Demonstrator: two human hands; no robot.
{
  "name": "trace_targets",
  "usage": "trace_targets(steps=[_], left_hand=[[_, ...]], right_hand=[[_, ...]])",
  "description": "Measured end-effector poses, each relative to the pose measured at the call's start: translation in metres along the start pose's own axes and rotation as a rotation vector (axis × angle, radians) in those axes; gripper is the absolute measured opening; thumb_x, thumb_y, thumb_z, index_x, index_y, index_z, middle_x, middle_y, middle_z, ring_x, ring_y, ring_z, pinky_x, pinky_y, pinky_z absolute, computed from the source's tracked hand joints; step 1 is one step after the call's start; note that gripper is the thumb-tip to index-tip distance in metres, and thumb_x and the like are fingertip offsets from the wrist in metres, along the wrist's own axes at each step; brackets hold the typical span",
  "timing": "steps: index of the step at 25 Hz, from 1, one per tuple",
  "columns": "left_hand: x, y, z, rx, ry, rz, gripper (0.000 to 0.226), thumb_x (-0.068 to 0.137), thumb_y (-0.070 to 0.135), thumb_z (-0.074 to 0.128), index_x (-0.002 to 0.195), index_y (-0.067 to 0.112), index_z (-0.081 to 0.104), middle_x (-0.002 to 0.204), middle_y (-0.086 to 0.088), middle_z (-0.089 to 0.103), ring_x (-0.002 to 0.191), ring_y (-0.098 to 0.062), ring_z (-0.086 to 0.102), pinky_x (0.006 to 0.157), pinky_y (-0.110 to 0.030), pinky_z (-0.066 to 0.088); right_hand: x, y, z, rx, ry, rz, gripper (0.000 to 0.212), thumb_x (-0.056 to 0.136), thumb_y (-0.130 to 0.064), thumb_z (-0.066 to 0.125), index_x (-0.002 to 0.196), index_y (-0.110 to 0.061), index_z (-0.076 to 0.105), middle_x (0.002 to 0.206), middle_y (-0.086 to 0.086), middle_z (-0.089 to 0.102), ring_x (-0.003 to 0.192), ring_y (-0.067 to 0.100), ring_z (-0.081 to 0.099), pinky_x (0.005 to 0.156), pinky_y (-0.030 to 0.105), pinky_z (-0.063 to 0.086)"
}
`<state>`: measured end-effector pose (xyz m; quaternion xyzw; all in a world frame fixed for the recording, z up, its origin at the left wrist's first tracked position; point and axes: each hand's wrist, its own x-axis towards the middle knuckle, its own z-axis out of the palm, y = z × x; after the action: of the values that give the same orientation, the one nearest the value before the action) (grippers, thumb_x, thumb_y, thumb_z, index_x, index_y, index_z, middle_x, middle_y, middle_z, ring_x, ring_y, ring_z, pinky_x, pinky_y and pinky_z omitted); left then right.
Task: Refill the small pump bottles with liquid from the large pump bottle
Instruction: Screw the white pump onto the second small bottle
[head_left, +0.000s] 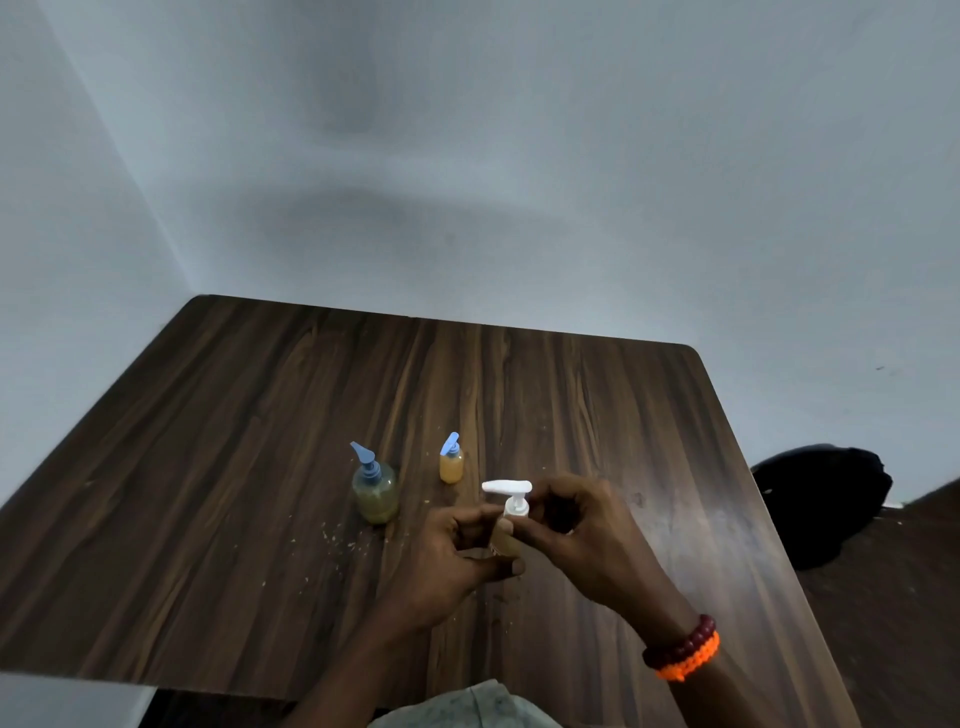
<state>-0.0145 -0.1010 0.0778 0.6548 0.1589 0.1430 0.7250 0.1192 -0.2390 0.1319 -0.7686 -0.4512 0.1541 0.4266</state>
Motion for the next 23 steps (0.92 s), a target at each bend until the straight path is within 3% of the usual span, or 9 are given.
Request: trace_targets(steps=[3,6,9,14,17,19,23], left_hand=[[0.0,0.004,0.0,0.0,0.0,0.017,0.042,0.08,-0.006,0.083,0.117,0.014,0.078,0.114,-0.006,0.082,0.11,-0.022,0.078,0.087,-0.035,0.065],[-0.001,0.003,-0.001,-0.009,-0.008,-0.007,0.043,0.08,-0.008,0.083,0.117,0.012,0.078,0.112,-0.009,0.082,0.107,-0.023,0.078,0.086,-0.034,0.065],[-0.004,0.001,-0.002,-0.025,-0.007,-0.034,0.042,0.081,-0.007,0.082,0.119,0.011,0.077,0.113,-0.01,0.082,0.109,-0.025,0.078,0.087,-0.036,0.066],[-0.004,0.002,-0.001,-0.008,-0.006,0.005,0.034,0.082,-0.004,0.083,0.111,0.013,0.079,0.108,-0.009,0.082,0.105,-0.025,0.079,0.085,-0.034,0.065],[-0.005,0.004,-0.006,-0.031,-0.097,-0.032,0.033,0.085,-0.003,0.081,0.115,0.011,0.078,0.111,-0.015,0.08,0.108,-0.033,0.077,0.088,-0.043,0.065],[-0.007,0.002,-0.008,-0.061,-0.164,-0.064,0.033,0.087,-0.003,0.079,0.118,0.007,0.075,0.113,-0.021,0.078,0.11,-0.038,0.075,0.086,-0.041,0.066],[-0.007,0.002,-0.002,-0.047,-0.122,-0.052,0.028,0.088,-0.005,0.077,0.115,0.001,0.075,0.108,-0.027,0.076,0.098,-0.031,0.076,0.082,-0.038,0.066]], right_hand=[[-0.002,-0.005,0.013,-0.002,0.097,0.034,0.03,0.078,-0.06,0.076,0.085,-0.036,0.06,0.072,-0.008,0.062,0.068,0.01,0.062,0.058,0.022,0.054],[-0.003,-0.007,0.008,0.017,0.048,-0.013,0.029,0.079,-0.065,0.072,0.096,-0.045,0.06,0.082,-0.013,0.062,0.074,0.008,0.061,0.06,0.019,0.051],[-0.001,-0.002,0.0,-0.024,-0.029,-0.04,0.025,0.085,-0.056,0.071,0.087,-0.032,0.066,0.079,-0.008,0.062,0.07,0.011,0.06,0.059,0.024,0.052],[-0.003,-0.011,0.017,0.006,0.093,0.035,0.027,0.082,-0.049,0.079,0.089,-0.028,0.064,0.07,-0.005,0.06,0.064,0.006,0.059,0.057,0.019,0.051],[0.0,-0.01,0.004,0.14,-0.107,-0.004,0.021,0.09,-0.044,0.075,0.098,-0.026,0.069,0.085,-0.002,0.07,0.076,0.013,0.068,0.065,0.03,0.059],[0.001,-0.008,-0.003,0.18,-0.197,-0.014,0.017,0.094,-0.039,0.071,0.091,-0.022,0.071,0.084,0.003,0.07,0.074,0.02,0.068,0.066,0.037,0.059],[-0.005,-0.011,0.008,0.123,0.003,-0.028,0.02,0.09,-0.036,0.075,0.071,-0.032,0.068,0.066,-0.007,0.062,0.06,0.013,0.06,0.053,0.019,0.045]])
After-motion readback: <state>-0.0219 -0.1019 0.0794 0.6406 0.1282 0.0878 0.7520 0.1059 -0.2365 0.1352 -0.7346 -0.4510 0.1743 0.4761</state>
